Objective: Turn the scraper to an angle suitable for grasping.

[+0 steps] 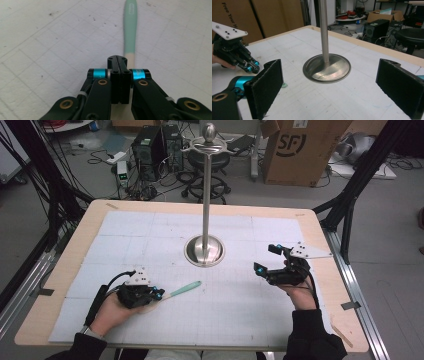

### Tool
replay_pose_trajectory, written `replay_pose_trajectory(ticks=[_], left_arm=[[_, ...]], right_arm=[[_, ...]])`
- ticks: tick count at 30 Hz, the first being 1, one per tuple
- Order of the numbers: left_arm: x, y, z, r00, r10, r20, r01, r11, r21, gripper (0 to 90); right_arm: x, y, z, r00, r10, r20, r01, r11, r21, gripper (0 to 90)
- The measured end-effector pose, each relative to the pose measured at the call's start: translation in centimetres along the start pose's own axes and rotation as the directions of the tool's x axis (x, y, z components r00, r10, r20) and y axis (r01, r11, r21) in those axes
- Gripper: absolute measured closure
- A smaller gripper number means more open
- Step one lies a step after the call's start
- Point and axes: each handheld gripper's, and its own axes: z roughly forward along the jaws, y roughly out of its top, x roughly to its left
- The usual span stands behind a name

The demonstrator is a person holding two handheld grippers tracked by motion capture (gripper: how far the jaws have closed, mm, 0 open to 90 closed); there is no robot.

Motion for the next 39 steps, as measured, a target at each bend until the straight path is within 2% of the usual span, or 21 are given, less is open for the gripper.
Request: replay_pose_trajectory(ticks=[4, 5, 9, 12, 14, 15, 16, 18, 21, 22, 24, 26, 28, 29, 30, 31, 32, 35, 36, 37, 39], left_arm=[[0.4, 0.0, -0.1, 0.9998, -0.014, 0.01, 0.014, 0.9999, -0.009, 90.0], [0.5, 0.0, -0.2, 0.9998, -0.018, -0.003, 0.018, 0.9996, -0.023, 90.0], [1.3, 0.5, -1.2, 0.9984, -0.056, 0.008, 0.057, 0.993, -0.104, 90.0], [1.7, 1.1, -2.2, 0.9962, -0.083, 0.026, 0.087, 0.9812, -0.172, 89.8], [1.9, 1.6, -2.8, 0.9963, -0.081, 0.029, 0.085, 0.9724, -0.218, 87.9], [1.9, 1.8, -3.0, 0.996, -0.085, 0.025, 0.089, 0.9628, -0.255, 79.6], [2.0, 2.0, -3.3, 0.9957, -0.091, 0.019, 0.093, 0.9521, -0.291, 79.6], [2.1, 2.2, -3.6, 0.9957, -0.089, 0.023, 0.092, 0.9367, -0.338, 71.6], [2.2, 2.5, -4.0, 0.9971, -0.07, 0.029, 0.076, 0.9269, -0.367, 64.7], [2.2, 2.7, -4.1, 0.998, -0.056, 0.03, 0.063, 0.9245, -0.376, 64.7], [2.1, 3.2, -4.4, 0.9985, -0.01, 0.054, 0.03, 0.9203, -0.39, 54.9], [1.8, 3.7, -4.7, 0.9984, 0.022, 0.052, 0.0, 0.919, -0.394, 51.2], [1.7, 4.2, -5.0, 0.9976, 0.021, 0.066, 0.005, 0.9264, -0.377, 37.8], [1.7, 4.5, -5.2, 0.9975, 0.011, 0.07, 0.016, 0.9293, -0.369, 35.6], [1.7, 4.7, -5.4, 0.998, 0.017, 0.06, 0.007, 0.9259, -0.378, 30.0], [1.7, 4.9, -5.6, 0.9982, 0.028, 0.054, -0.004, 0.9205, -0.391, 30.0], [1.7, 5.1, -5.7, 0.9976, 0.037, 0.059, -0.01, 0.9179, -0.397, 23.3], [1.8, 5.5, -5.7, 0.9945, 0.097, 0.041, -0.073, 0.9159, -0.395, 18.6], [1.7, 5.6, -5.6, 0.9931, 0.112, 0.035, -0.09, 0.9211, -0.379, 18.6], [1.6, 5.9, -5.4, 0.9916, 0.12, 0.047, -0.097, 0.9315, -0.351, 18.6], [1.3, 6.2, -5.1, 0.9875, 0.142, 0.069, -0.113, 0.9405, -0.321, 18.4]], right_arm=[[0.0, 0.0, 0.1, 1.0, -0.002, 0.0, 0.002, 1.0, 0.004, 6.5], [-0.1, 0.0, 0.1, 1.0, -0.006, 0.002, 0.006, 1.0, 0.001, 6.5], [-0.1, 0.0, -0.1, 1.0, 0.001, 0.002, -0.001, 1.0, -0.004, 6.5], [-0.2, 0.0, 0.0, 1.0, -0.002, 0.006, 0.002, 1.0, -0.004, 6.5], [-0.1, -0.1, 0.0, 1.0, 0.001, 0.005, -0.001, 1.0, 0.005, 6.5], [-0.1, -0.1, 0.1, 1.0, -0.002, 0.004, 0.002, 1.0, 0.007, 6.5], [-0.1, -0.1, 0.1, 1.0, -0.002, 0.004, 0.002, 1.0, 0.007, 6.5], [0.0, -0.1, 0.1, 1.0, -0.002, 0.002, 0.002, 1.0, 0.008, 6.5], [0.0, 0.0, -0.1, 1.0, -0.002, 0.008, 0.002, 1.0, 0.005, 6.5], [0.0, 0.0, -0.1, 1.0, -0.002, 0.008, 0.002, 1.0, 0.005, 6.5], [0.0, 0.0, -0.2, 0.9999, 0.003, 0.011, -0.003, 1.0, 0.004, 6.5], [0.0, -0.1, -0.2, 0.9999, 0.003, 0.011, -0.003, 1.0, 0.005, 6.5], [0.0, -0.2, -0.3, 0.9999, 0.0, 0.014, -0.001, 1.0, 0.005, 6.5], [0.0, -0.2, -0.3, 0.9999, 0.004, 0.013, -0.004, 1.0, 0.006, 6.5], [0.0, -0.2, -0.3, 0.9999, 0.004, 0.013, -0.004, 1.0, 0.006, 6.5], [0.1, -0.2, -0.4, 0.9999, 0.009, 0.012, -0.009, 0.9999, 0.007, 6.5], [0.0, -0.2, -0.4, 0.9999, 0.005, 0.015, -0.005, 1.0, 0.002, 6.5], [0.0, -0.2, -0.6, 0.9997, 0.015, 0.019, -0.015, 0.9999, -0.003, 6.5], [0.0, -0.2, -0.6, 0.9997, 0.01, 0.021, -0.01, 0.9999, -0.006, 6.5], [0.0, -0.2, -0.6, 0.9997, 0.01, 0.021, -0.01, 0.9999, -0.006, 6.5], [0.1, -0.2, -0.6, 0.9997, 0.017, 0.017, -0.017, 0.9999, -0.003, 6.5]])
